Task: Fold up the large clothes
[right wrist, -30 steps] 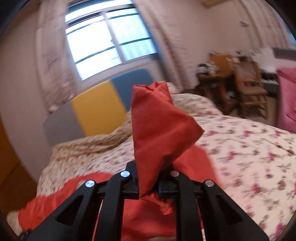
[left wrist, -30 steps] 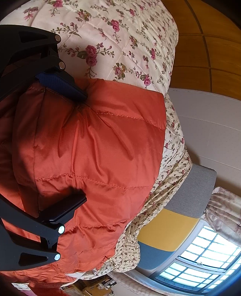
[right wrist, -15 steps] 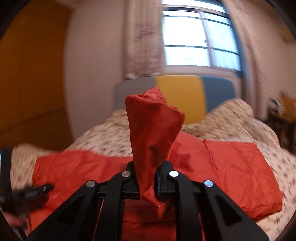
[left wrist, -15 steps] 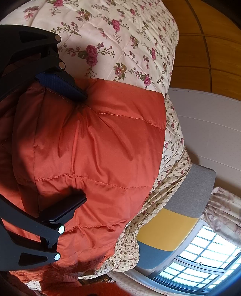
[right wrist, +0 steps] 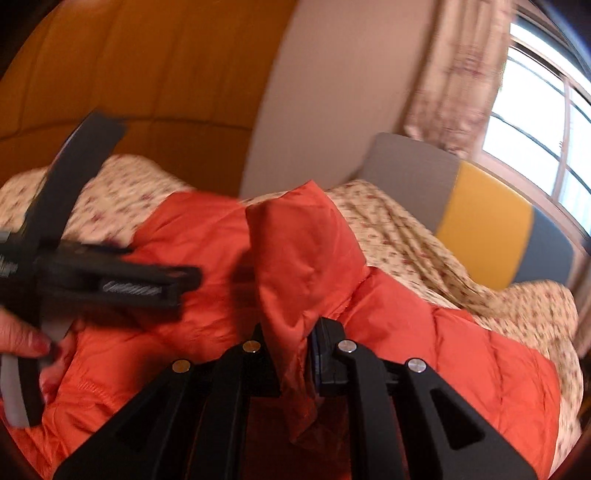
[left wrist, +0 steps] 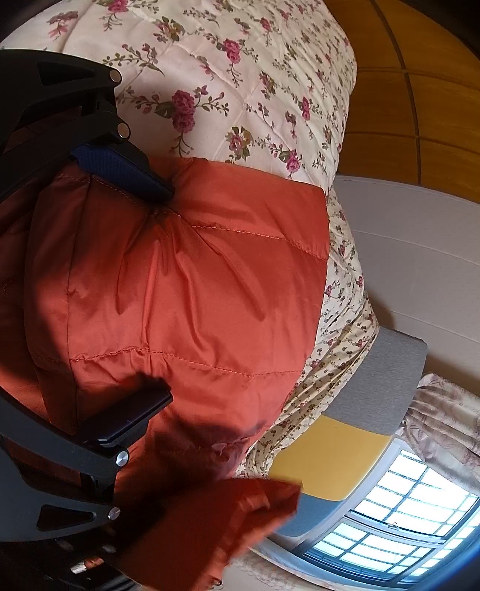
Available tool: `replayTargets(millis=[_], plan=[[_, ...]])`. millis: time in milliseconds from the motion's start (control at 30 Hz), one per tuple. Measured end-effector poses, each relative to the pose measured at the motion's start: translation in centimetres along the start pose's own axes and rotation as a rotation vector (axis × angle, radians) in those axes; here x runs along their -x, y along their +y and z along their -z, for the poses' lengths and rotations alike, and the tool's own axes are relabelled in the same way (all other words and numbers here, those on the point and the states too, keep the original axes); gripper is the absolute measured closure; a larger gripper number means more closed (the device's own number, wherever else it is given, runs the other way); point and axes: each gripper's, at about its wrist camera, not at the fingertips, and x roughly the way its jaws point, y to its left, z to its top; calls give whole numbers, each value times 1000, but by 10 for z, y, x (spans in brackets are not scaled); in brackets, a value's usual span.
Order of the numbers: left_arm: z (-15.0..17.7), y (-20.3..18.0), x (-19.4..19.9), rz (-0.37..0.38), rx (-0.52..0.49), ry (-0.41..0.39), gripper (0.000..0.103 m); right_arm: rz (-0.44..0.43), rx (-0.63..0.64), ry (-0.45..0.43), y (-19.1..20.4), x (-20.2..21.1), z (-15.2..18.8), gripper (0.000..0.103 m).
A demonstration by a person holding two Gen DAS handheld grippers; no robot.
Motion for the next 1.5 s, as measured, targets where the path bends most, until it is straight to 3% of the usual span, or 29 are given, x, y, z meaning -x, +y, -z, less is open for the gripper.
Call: replayTargets(millis=[100, 200, 233, 267, 367, 567, 733, 800, 867, 933, 1033, 1133, 1233, 1367, 1500], plan=[[0, 0, 0, 1, 4, -2, 3, -60, 56, 70, 11, -15, 6, 91], [0, 0, 0, 1, 3, -2, 3, -67, 71, 109, 12, -22, 9, 84], [0, 1, 1, 3, 5, -2, 3, -75, 71, 106, 11, -22, 10, 76], [-1, 1, 0, 6, 8, -2, 3, -81, 68, 103, 9, -20, 10, 61], [0, 2, 1, 8, 13, -2, 3, -96, 19, 60, -2, 3, 11, 47], [-1, 6, 6, 21, 39, -19, 3, -49, -146, -17, -44, 72, 23, 46], [-2, 27, 40, -26, 170, -102, 4, 146, -477, -83, -130, 132, 52, 47], [-3, 25, 62, -26, 178, -177, 4, 275, -643, -65, -171, 146, 67, 49], [-9, 5, 86, 9, 114, -257, 4, 381, -761, -9, -199, 149, 81, 62], [-16, -24, 99, 38, 10, -293, 4, 425, -825, 67, -223, 139, 91, 63], [-22, -86, 97, 102, -192, -271, 4, 414, -810, 153, -236, 109, 94, 66], [-20, -124, 72, 133, -329, -202, 3, 405, -749, 193, -226, 80, 88, 66], [-16, -134, 32, 80, -409, -116, 3, 403, -693, 238, -212, 60, 91, 66], [-15, -109, -12, -28, -356, -24, 3, 399, -639, 300, -199, 37, 105, 65], [-11, -82, -28, 23, -269, 12, 3, 411, -614, 322, -193, 28, 108, 65]])
